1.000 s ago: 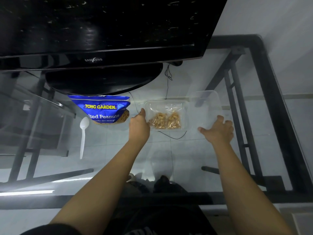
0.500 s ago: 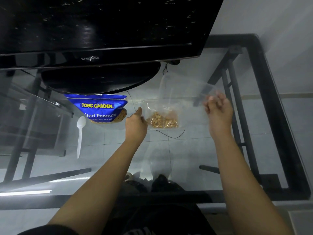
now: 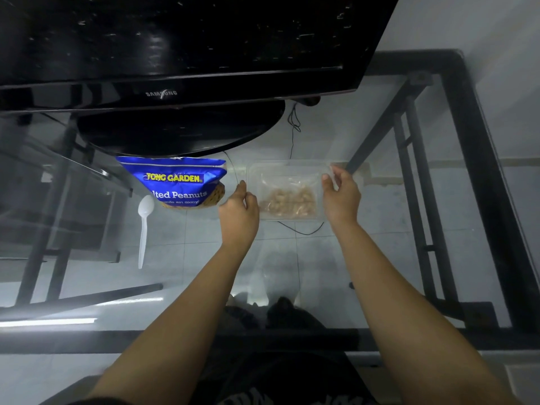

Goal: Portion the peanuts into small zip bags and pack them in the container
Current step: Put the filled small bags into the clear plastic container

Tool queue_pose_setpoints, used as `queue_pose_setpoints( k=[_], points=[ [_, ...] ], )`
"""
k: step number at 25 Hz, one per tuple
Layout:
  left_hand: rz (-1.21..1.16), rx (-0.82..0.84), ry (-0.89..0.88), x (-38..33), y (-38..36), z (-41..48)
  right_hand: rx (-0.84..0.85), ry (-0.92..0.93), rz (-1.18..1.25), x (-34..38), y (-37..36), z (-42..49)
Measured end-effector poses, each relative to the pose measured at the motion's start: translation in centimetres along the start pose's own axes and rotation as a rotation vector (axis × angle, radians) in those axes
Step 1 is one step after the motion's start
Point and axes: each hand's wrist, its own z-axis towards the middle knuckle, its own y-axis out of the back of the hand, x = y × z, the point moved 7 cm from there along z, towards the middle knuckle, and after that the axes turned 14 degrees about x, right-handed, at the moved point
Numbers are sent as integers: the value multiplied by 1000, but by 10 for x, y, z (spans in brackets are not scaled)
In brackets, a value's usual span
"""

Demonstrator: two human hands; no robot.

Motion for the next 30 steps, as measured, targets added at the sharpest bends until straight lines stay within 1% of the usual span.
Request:
queue_pose_setpoints(
  k=[3,7,14,16,20,25,28,30],
  points=[
    [67,33,8,8,-9,0,-15,-12,1,-9,-2,-1],
    [52,-54,-9,11,-5,0,33,45,-59,-14,-2,-5],
    [69,-83,-24,14,-1,-1,90,107,-145,-23,-1,-7],
    [78,-92,-19,14,-1,-3,110,157,-215,-19,-4,-8],
    [77,-99,-35,14,1,-5,59,206,-271,-19,-4,-7],
    [69,-56,-62,16,2,-4,28,215,-307,-19,-2,-7],
    [51,3,-40,19,4,-4,43,157,-319,-21,-4,-12],
    [34,53,-33,18,5,-4,91,105,-298,-19,-4,-15]
  ],
)
